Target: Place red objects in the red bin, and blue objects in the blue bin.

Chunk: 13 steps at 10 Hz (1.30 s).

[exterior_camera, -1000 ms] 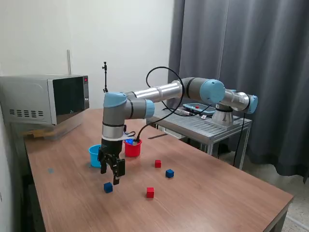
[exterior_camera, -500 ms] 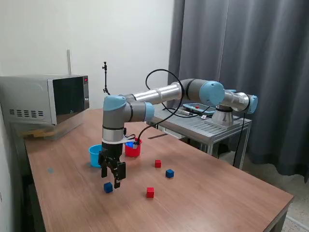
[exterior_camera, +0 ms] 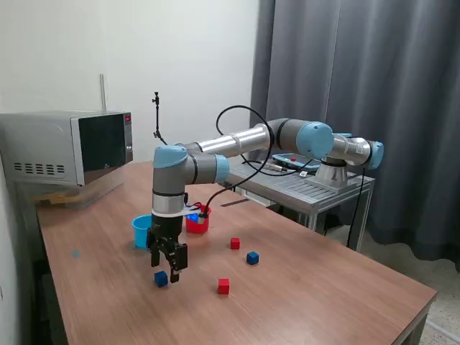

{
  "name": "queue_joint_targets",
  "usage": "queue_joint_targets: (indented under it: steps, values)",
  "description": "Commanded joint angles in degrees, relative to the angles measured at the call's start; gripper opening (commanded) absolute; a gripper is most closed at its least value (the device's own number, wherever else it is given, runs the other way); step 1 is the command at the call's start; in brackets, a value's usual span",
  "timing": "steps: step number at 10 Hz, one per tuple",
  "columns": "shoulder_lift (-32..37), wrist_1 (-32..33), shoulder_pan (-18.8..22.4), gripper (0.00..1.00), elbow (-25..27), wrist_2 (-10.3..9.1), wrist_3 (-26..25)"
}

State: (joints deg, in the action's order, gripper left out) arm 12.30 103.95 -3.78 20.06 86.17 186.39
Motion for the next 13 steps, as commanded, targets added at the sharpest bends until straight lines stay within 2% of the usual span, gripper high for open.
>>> queue_joint_targets:
  steps: [1,2,3,13]
  values:
    - [-0.1,0.6,0.0,1.00,-0.4,-0.04,-0.1]
    - [-0.1,1.0,0.0,1.00,-0.5,-0.13,-0.1]
    - [-0.3,1.5,0.0,1.00,-0.5,-1.26,0.0]
    - [-1.0,1.5,0.0,1.00,-0.1,-1.27,-0.5]
